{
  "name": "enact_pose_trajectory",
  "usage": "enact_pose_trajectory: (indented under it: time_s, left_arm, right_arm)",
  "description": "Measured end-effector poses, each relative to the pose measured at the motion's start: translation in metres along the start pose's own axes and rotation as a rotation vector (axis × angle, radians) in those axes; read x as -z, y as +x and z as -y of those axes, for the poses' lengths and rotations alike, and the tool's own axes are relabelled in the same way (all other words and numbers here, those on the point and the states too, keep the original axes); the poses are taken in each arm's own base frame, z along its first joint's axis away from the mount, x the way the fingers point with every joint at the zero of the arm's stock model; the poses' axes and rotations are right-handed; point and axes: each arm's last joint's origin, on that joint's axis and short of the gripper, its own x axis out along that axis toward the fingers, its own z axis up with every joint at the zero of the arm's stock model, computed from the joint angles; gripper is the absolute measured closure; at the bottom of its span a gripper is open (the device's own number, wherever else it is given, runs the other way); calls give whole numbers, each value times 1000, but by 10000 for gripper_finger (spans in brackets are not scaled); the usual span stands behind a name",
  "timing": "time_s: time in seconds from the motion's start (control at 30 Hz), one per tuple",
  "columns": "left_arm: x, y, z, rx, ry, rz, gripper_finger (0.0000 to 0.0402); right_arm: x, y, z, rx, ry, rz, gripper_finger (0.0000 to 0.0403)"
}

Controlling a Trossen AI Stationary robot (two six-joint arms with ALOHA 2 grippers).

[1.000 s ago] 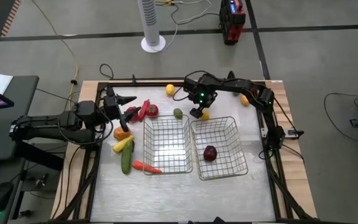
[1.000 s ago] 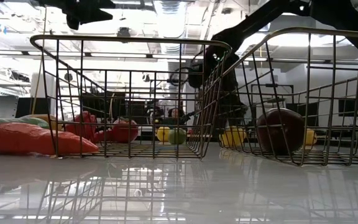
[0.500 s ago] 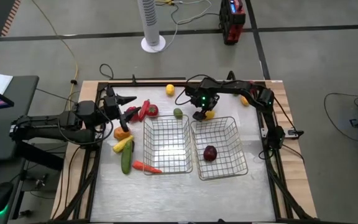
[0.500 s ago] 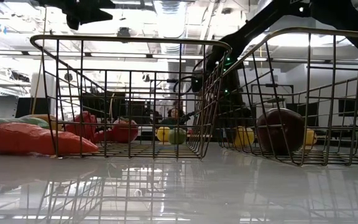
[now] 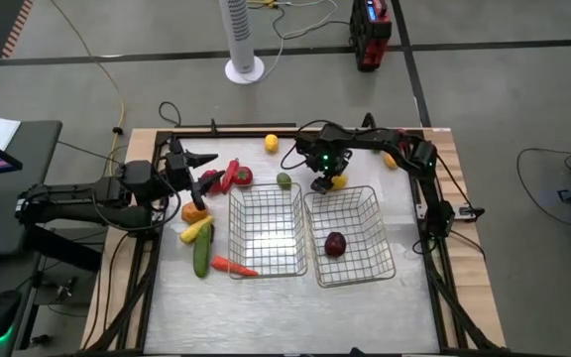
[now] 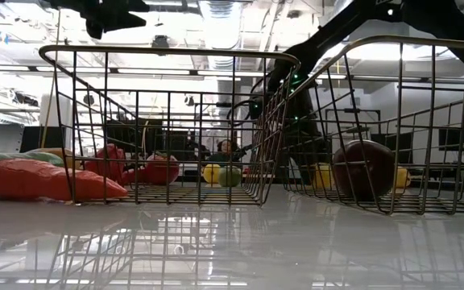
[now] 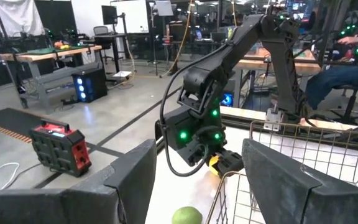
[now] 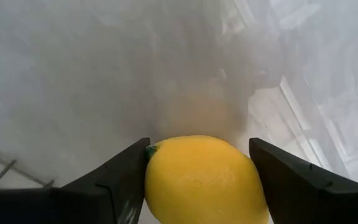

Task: Sort produce into baskets
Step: Put the bottom left lemon into the right wire basket

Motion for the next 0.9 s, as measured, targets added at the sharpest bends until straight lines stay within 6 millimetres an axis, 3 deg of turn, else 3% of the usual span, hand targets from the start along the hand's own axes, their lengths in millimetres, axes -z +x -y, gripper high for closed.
enact_pose_trajectory:
  time_s: [0.2,0.5,0.67,0.9]
  left_arm:
    - [0,0,0,0,0,0,178]
    - [1,0,0,0,4,-10,178]
    - [2,0,0,0,8,-19,178]
    - [2,0,0,0,4,-20,178]
  right_arm:
    - [-2,-24,2,2,-6,0,116]
    - [-2,-88,4,68,-15,66,117]
    - [14,-120,-11,51,-39,110,117]
    - [55,-159,-47,-34,-99,205,117]
